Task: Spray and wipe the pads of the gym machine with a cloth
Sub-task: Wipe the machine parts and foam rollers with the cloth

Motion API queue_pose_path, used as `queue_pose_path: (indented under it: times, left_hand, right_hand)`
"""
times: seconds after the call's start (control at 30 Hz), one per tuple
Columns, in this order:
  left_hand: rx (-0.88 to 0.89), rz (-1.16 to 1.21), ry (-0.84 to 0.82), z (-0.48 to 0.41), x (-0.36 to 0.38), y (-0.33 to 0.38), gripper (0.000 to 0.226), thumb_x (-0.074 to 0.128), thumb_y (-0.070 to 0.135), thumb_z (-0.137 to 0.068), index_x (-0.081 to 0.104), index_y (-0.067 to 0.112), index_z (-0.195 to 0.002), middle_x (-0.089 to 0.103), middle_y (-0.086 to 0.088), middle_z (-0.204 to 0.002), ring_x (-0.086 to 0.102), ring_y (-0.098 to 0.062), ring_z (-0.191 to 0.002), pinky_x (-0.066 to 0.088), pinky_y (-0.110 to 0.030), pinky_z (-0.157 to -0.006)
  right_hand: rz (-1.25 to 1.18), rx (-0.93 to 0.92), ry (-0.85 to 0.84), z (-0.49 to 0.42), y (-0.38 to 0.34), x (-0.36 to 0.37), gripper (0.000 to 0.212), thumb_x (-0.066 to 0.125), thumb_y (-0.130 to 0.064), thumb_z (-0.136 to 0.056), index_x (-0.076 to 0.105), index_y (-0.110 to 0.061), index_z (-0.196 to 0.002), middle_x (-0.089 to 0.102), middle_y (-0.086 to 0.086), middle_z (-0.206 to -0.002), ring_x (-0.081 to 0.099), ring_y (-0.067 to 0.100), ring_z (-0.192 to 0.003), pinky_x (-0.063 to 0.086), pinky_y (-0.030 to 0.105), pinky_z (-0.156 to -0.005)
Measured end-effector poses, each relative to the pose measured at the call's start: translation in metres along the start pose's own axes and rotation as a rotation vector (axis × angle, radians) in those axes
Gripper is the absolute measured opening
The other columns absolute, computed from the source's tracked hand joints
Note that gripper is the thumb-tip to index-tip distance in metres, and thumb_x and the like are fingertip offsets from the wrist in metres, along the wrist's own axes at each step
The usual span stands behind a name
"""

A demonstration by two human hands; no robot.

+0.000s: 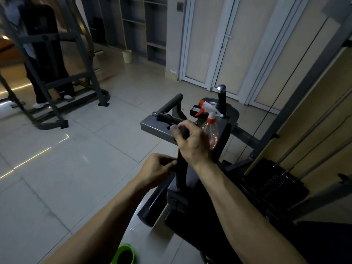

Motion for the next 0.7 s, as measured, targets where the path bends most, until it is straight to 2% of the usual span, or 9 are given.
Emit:
queue_pose_path:
  times: [0.17, 0.27, 0.33, 0.37, 0.43, 0.53, 0.6, 0.67, 0.7]
  left_hand:
    - [0.009, 0.009, -0.005, 0.002, 0.0, 0.003, 0.023, 0.062, 0.024, -0.102, 0.079, 0.013, -0.112, 0.08, 0.004, -0.096, 0.075, -0.011, -0.091, 0.06, -0.037, -0.088]
    - [-0.001, 0.02, 0.004, 0.003, 0.001, 0.003, 0.023, 0.062, 0.024, -0.102, 0.079, 0.013, -0.113, 0.08, 0.004, -0.099, 0.075, -0.012, -0.092, 0.06, -0.041, -0.09]
    - [-0.012, 0.037, 0.025, 0.006, 0.002, 0.002, 0.022, 0.062, 0.025, -0.102, 0.079, 0.014, -0.112, 0.08, 0.006, -0.097, 0.075, -0.012, -0.093, 0.059, -0.044, -0.091]
    - [-0.02, 0.044, 0.04, 0.007, 0.002, 0.002, 0.022, 0.062, 0.026, -0.102, 0.08, 0.015, -0.111, 0.08, 0.007, -0.096, 0.075, -0.012, -0.093, 0.059, -0.045, -0.092]
    - [-0.021, 0.06, 0.063, 0.01, 0.005, 0.0, 0.023, 0.062, 0.026, -0.102, 0.08, 0.016, -0.11, 0.08, 0.008, -0.095, 0.075, -0.012, -0.094, 0.059, -0.046, -0.092]
    - [-0.016, 0.089, 0.097, 0.016, 0.008, 0.004, 0.021, 0.061, 0.024, -0.102, 0.08, 0.018, -0.107, 0.079, 0.008, -0.092, 0.075, -0.011, -0.091, 0.06, -0.045, -0.09]
    - [0.001, 0.087, 0.13, 0.019, 0.008, 0.007, 0.02, 0.063, 0.02, -0.1, 0.081, 0.02, -0.092, 0.077, 0.009, -0.079, 0.073, -0.01, -0.08, 0.061, -0.042, -0.081]
    - [0.036, 0.06, 0.129, 0.023, 0.008, 0.009, 0.023, 0.065, 0.016, -0.095, 0.078, 0.02, -0.077, 0.072, 0.007, -0.068, 0.068, -0.012, -0.068, 0.057, -0.04, -0.071]
    - [0.045, 0.066, 0.119, 0.025, 0.007, 0.009, 0.022, 0.066, 0.015, -0.095, 0.078, 0.018, -0.077, 0.073, 0.006, -0.068, 0.069, -0.014, -0.068, 0.057, -0.041, -0.071]
  right_hand:
    - [0.671, -0.085, -0.352, -0.034, -0.035, -0.008, 0.042, 0.051, -0.065, -0.098, 0.071, -0.028, -0.09, 0.068, -0.003, -0.084, 0.062, 0.019, -0.081, 0.045, 0.033, -0.067]
    - [0.748, -0.028, -0.461, -0.043, -0.042, -0.004, 0.042, 0.054, -0.065, -0.096, 0.073, -0.028, -0.09, 0.068, -0.002, -0.084, 0.063, 0.021, -0.082, 0.047, 0.034, -0.067]
    - [0.589, 0.14, -0.51, -0.045, -0.036, -0.004, 0.045, 0.058, -0.065, -0.094, 0.072, -0.024, -0.08, 0.067, -0.003, -0.075, 0.064, 0.02, -0.075, 0.051, 0.035, -0.066]
    - [0.403, 0.237, -0.454, -0.043, -0.032, -0.005, 0.047, 0.06, -0.062, -0.094, 0.068, -0.022, -0.07, 0.064, -0.004, -0.067, 0.063, 0.02, -0.069, 0.052, 0.037, -0.064]
    - [-0.037, 0.424, -0.146, -0.031, -0.027, -0.01, 0.048, 0.065, -0.051, -0.094, 0.058, -0.019, -0.059, 0.061, -0.003, -0.059, 0.064, 0.025, -0.063, 0.056, 0.045, -0.066]
    - [-0.523, 0.629, 0.323, 0.004, -0.023, 0.002, 0.03, 0.063, -0.042, -0.1, 0.062, -0.022, -0.077, 0.067, -0.001, -0.078, 0.068, 0.019, -0.081, 0.056, 0.043, -0.08]
    - [-0.42, 0.433, 0.422, 0.025, -0.023, 0.014, 0.03, 0.058, -0.046, -0.103, 0.073, -0.02, -0.108, 0.068, 0.0, -0.108, 0.065, 0.012, -0.102, 0.057, 0.043, -0.091]
    - [-0.114, 0.142, 0.354, 0.043, -0.018, 0.025, 0.038, 0.056, -0.038, -0.105, 0.063, -0.025, -0.14, 0.053, 0.007, -0.142, 0.056, 0.02, -0.128, 0.054, 0.041, -0.1]
    - [0.035, 0.02, 0.317, 0.05, -0.013, 0.029, 0.04, 0.057, -0.033, -0.106, 0.059, -0.027, -0.145, 0.043, 0.012, -0.153, 0.05, 0.027, -0.137, 0.052, 0.039, -0.106]
Point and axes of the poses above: each hand's wrist, its own z-axis away from the middle knuckle, its own x-axis out of the palm, y = z × x, the point moved 4 cm from there along -z, towards the middle knuckle
